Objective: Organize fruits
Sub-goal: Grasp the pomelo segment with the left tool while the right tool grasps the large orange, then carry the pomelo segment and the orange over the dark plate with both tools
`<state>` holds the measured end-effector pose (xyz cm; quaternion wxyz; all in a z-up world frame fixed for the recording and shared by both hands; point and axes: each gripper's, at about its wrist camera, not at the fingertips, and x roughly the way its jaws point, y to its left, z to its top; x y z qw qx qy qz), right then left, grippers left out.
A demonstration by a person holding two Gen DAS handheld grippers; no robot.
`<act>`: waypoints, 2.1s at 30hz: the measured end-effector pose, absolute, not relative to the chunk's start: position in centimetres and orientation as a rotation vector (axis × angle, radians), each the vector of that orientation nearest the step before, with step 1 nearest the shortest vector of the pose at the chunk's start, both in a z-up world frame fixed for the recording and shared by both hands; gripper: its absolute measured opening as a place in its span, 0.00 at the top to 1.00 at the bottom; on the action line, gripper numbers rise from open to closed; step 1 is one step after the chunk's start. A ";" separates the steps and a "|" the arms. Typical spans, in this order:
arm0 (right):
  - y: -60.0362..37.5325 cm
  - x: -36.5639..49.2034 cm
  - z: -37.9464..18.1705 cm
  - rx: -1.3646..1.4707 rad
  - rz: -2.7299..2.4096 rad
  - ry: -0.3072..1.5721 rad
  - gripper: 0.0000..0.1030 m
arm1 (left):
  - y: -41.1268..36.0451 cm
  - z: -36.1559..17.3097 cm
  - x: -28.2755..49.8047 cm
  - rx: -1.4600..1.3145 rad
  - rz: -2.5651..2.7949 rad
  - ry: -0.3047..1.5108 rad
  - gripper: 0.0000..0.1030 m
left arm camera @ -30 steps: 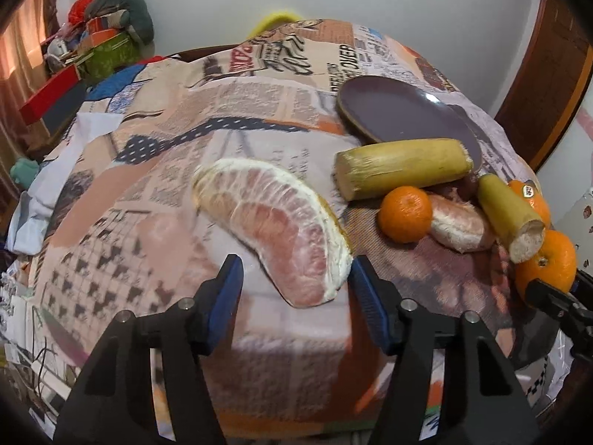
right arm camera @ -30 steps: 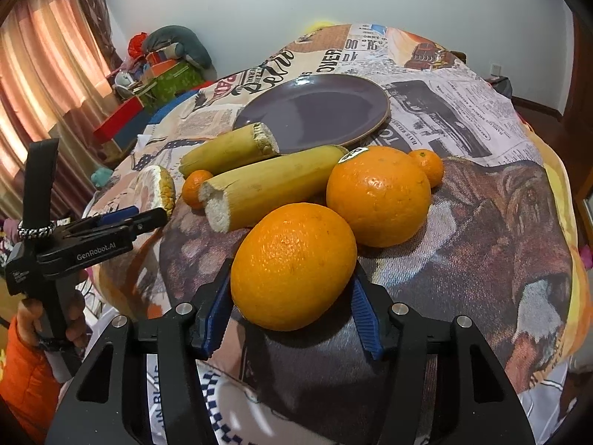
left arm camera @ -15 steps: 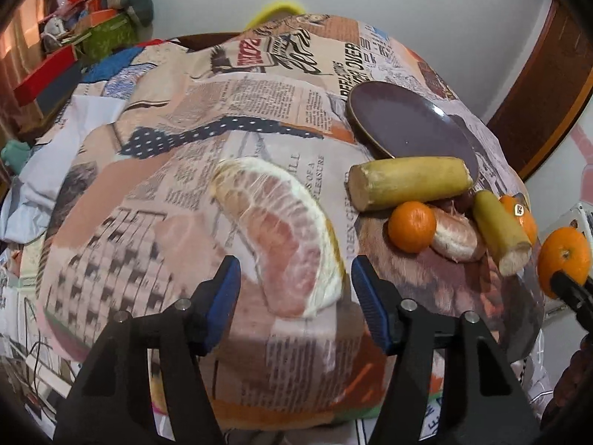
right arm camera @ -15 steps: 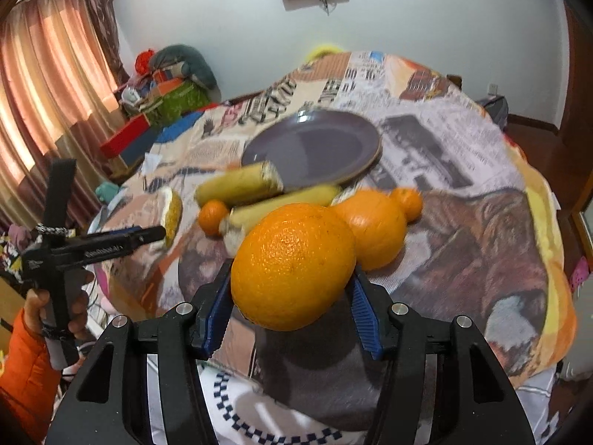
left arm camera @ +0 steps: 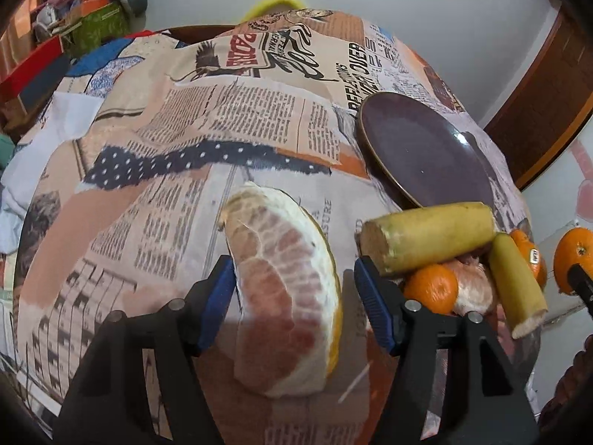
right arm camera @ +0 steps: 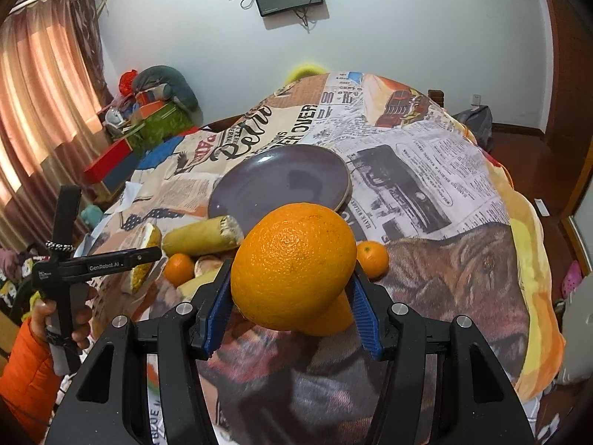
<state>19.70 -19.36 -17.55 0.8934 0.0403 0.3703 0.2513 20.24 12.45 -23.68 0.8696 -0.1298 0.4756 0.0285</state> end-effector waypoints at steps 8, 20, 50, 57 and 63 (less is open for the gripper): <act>-19.2 20.8 -17.6 0.071 0.525 0.766 0.47 | 11.6 -23.6 20.6 -0.155 0.074 0.992 0.50; -19.1 23.1 -15.3 0.008 0.504 0.690 0.47 | 10.9 -18.4 20.4 -0.166 0.024 0.883 0.51; -15.1 32.2 -14.3 -0.136 0.552 0.624 0.47 | 5.9 -14.8 31.8 -0.117 -0.107 0.767 0.51; -13.5 34.3 -16.3 -0.182 0.587 0.698 0.47 | 6.0 -16.7 34.1 -0.118 -0.105 0.817 0.51; -12.2 35.8 -17.7 -0.222 0.632 0.768 0.47 | 6.2 -18.3 35.7 -0.137 -0.115 0.872 0.51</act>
